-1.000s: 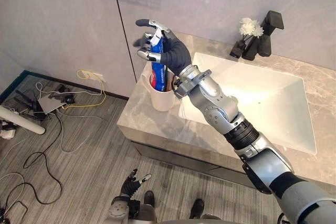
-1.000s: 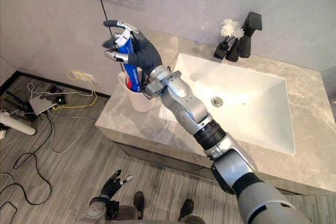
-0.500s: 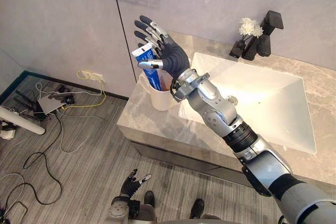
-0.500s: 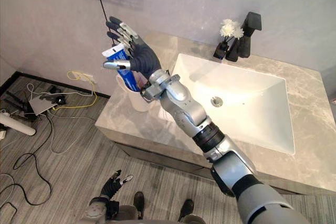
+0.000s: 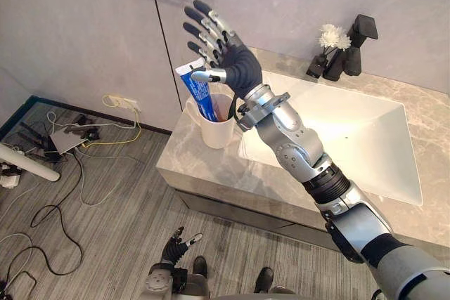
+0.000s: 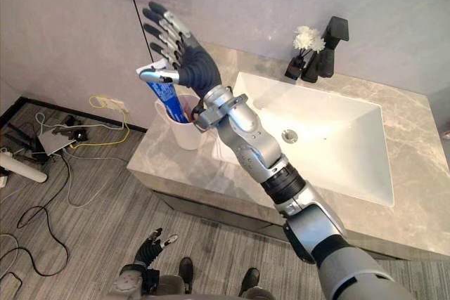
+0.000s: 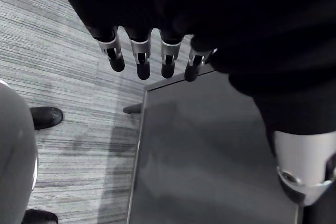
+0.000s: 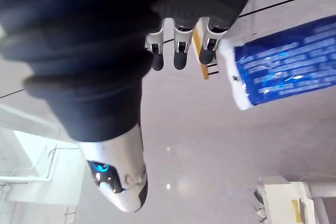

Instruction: Organize washtable

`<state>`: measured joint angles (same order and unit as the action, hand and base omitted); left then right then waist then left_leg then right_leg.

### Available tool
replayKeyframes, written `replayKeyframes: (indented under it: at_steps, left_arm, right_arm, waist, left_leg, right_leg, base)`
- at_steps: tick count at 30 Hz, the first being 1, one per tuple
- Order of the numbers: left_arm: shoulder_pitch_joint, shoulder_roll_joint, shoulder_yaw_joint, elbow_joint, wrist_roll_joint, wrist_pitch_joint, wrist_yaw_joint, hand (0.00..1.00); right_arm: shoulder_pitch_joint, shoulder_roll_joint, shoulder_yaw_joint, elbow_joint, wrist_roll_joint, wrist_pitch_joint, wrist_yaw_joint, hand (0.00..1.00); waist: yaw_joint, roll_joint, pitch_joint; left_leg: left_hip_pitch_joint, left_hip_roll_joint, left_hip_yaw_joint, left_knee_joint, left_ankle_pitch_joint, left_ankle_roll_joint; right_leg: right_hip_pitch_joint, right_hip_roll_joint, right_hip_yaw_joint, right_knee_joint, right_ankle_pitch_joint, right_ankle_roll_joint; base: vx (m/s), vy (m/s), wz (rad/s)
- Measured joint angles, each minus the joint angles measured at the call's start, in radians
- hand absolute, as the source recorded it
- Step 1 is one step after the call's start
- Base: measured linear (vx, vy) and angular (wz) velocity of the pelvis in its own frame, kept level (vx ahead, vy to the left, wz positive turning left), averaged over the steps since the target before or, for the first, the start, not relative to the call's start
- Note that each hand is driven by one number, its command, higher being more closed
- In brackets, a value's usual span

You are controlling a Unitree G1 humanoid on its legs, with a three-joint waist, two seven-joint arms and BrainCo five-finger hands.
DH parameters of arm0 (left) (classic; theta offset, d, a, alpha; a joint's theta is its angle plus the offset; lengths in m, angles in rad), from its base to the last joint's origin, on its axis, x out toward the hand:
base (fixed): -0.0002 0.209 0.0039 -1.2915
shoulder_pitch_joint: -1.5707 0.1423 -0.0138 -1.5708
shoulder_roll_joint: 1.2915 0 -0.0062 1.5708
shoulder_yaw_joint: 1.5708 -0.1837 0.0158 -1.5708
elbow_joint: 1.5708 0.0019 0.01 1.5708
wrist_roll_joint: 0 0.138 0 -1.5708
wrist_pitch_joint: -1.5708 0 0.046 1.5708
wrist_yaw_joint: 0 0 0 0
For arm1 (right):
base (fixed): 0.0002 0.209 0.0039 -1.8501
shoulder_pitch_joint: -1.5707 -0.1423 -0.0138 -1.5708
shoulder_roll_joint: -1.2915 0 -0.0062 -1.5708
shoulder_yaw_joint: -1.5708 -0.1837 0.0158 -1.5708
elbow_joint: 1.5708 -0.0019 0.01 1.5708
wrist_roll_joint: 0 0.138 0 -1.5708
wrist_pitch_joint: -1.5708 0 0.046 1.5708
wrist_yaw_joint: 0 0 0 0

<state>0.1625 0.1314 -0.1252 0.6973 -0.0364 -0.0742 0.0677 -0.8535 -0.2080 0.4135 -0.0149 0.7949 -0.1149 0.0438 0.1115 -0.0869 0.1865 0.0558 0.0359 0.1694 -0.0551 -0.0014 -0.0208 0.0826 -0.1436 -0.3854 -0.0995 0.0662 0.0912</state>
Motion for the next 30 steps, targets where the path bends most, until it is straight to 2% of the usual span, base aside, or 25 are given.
replayKeyframes:
  at_steps: [6,14,20,21,25,27,28,29,30]
  left_arm:
    - [-0.001,0.002,0.000,0.011,0.001,0.000,0.001,0.00]
    - [-0.004,-0.004,0.010,0.054,0.006,0.000,0.003,0.00]
    - [-0.005,-0.016,0.011,0.086,0.012,-0.001,0.002,0.00]
    - [-0.006,-0.018,0.011,0.088,0.012,-0.001,0.002,0.00]
    - [-0.007,-0.048,0.011,0.098,0.012,-0.002,0.001,0.00]
    - [-0.007,-0.066,0.009,0.109,0.012,-0.003,0.000,0.00]
    - [-0.007,-0.069,0.009,0.112,0.013,-0.003,0.000,0.00]
    - [-0.005,-0.072,0.008,0.121,0.023,-0.002,-0.001,0.00]
    - [-0.004,-0.074,0.007,0.124,0.031,-0.002,-0.001,0.00]
  right_arm:
    - [0.023,-0.021,-0.049,-0.159,0.063,-0.064,0.004,0.00]
    - [0.174,-0.046,-0.260,-0.398,0.128,-0.167,0.024,0.00]
    - [0.281,-0.064,-0.418,-0.446,0.138,-0.218,0.019,0.00]
    - [0.292,-0.068,-0.442,-0.447,0.138,-0.225,0.017,0.00]
    - [0.421,-0.081,-0.670,-0.484,0.136,-0.273,-0.025,0.00]
    - [0.498,-0.081,-0.805,-0.475,0.135,-0.300,-0.068,0.00]
    - [0.518,-0.081,-0.837,-0.472,0.133,-0.310,-0.087,0.00]
    - [0.568,-0.081,-0.905,-0.464,0.115,-0.324,-0.127,0.00]
    - [0.589,-0.081,-0.928,-0.457,0.104,-0.329,-0.139,0.00]
  waist:
    - [-0.021,0.000,-0.001]
    - [-0.050,0.004,-0.028]
    - [-0.098,0.015,-0.055]
    - [-0.099,0.016,-0.058]
    - [-0.105,0.033,-0.093]
    - [-0.126,0.038,-0.100]
    - [-0.130,0.039,-0.100]
    - [-0.150,0.042,-0.103]
    - [-0.152,0.044,-0.105]
  left_leg:
    - [0.005,0.000,0.009,-0.001,0.000,0.000]
    - [0.018,-0.003,0.028,-0.015,0.000,0.000]
    - [0.021,-0.006,0.044,-0.018,0.000,0.000]
    - [0.022,-0.006,0.046,-0.018,0.000,0.000]
    - [0.025,-0.009,0.068,-0.033,0.000,0.001]
    - [0.025,-0.010,0.069,-0.035,-0.001,0.002]
    - [0.025,-0.010,0.071,-0.035,-0.002,0.002]
    - [0.025,-0.009,0.080,-0.036,-0.005,0.001]
    - [0.025,-0.008,0.083,-0.036,-0.006,0.000]
  right_leg:
    - [0.000,0.000,0.006,0.000,0.000,0.000]
    - [-0.004,0.000,0.021,0.000,0.000,0.000]
    - [-0.017,0.002,0.036,0.000,0.001,0.002]
    - [-0.018,0.002,0.038,0.000,0.002,0.002]
    - [-0.036,0.002,0.062,0.000,0.006,0.006]
    - [-0.037,0.000,0.063,0.000,0.006,0.006]
    - [-0.038,0.000,0.065,0.000,0.006,0.006]
    - [-0.045,0.000,0.077,0.000,0.006,0.006]
    - [-0.047,0.001,0.082,0.000,0.006,0.006]
  base:
    - [0.00,0.000,-0.03]
    - [-0.01,-0.001,-0.06]
    - [-0.03,-0.005,-0.08]
    - [-0.03,-0.011,-0.12]
    - [-0.02,-0.007,-0.15]
    - [0.00,0.000,-0.05]
    - [-0.01,-0.012,-0.13]
    - [-0.01,-0.014,-0.18]
    - [-0.01,-0.019,-0.21]
